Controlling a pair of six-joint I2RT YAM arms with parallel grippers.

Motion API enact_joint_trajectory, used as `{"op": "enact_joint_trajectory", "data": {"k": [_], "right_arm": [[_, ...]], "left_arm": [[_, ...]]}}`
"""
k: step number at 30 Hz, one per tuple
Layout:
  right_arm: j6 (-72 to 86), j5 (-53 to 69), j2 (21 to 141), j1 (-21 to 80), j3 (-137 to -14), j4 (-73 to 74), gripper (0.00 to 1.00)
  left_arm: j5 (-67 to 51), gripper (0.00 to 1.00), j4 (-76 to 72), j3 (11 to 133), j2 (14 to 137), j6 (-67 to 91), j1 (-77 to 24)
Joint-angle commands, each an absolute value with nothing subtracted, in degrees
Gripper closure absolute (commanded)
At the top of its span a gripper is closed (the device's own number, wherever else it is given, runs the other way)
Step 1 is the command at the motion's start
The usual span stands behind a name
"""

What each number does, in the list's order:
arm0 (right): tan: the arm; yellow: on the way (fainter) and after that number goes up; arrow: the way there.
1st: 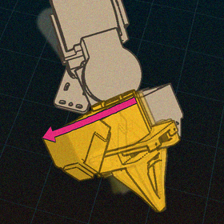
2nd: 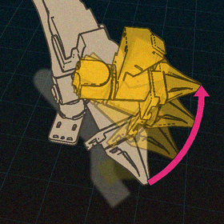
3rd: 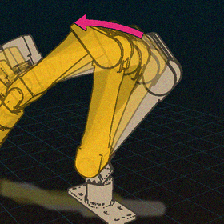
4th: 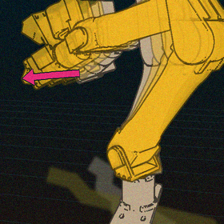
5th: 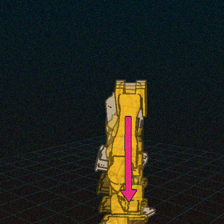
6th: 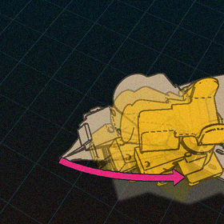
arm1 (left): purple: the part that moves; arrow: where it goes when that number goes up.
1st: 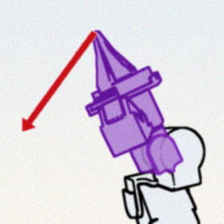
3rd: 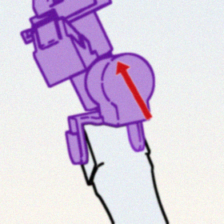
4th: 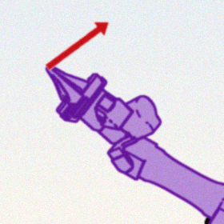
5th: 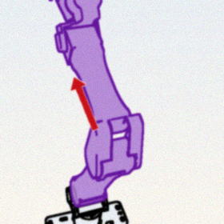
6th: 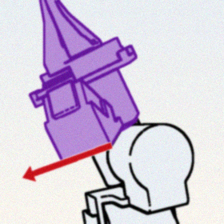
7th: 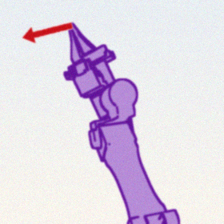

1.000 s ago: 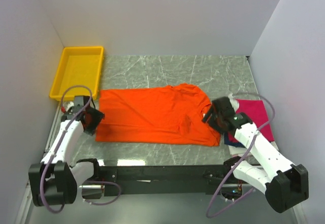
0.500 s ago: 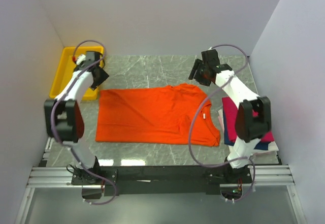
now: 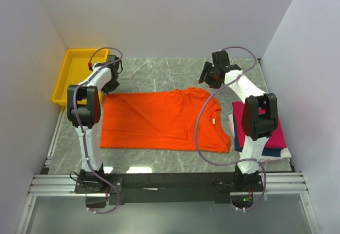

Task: Fold and stack the t-shirts
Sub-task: Fold the tshirt

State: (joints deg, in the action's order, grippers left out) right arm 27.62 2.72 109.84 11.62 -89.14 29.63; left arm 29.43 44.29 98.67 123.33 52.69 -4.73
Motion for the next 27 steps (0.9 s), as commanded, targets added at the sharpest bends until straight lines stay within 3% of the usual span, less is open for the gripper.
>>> {"op": "enact_joint_trajectory", "data": {"k": [1,7,12,14,17,18,21,27], "right_arm": [[26.5,3.4,108.2,10.3,-89.2,27.9,0.31],[26.5,4.1,107.8,9.5,-88.2,27.5,0.32],[26.3,4.0,107.6,9.3,-87.4,27.1,0.32],[26.2,3.9,108.0,9.3,-87.5,27.2,0.32],[26.0,3.9,108.5,9.3,-87.3,27.0,0.32],[26.0,3.9,108.5,9.3,-87.2,26.9,0.32],[25.8,3.6,109.5,9.2,-87.5,27.1,0.32],[25.1,1.2,113.5,9.1,-91.1,28.9,0.32]], "left_arm": [[32.8,0.47,47.3,99.8,123.2,57.6,-4.7],[32.5,0.47,48.9,102.0,127.3,58.9,-4.6],[31.2,0.54,47.9,103.7,129.0,58.9,-4.6],[30.9,0.59,48.9,104.3,129.6,58.9,-4.5],[30.5,0.78,48.9,104.8,129.8,58.7,-4.5],[30.4,0.88,48.7,104.5,129.3,58.4,-4.5],[30.3,0.99,48.4,104.3,127.9,57.4,-4.5],[28.2,0.99,45.1,101.4,124.4,55.1,-4.5]]}}
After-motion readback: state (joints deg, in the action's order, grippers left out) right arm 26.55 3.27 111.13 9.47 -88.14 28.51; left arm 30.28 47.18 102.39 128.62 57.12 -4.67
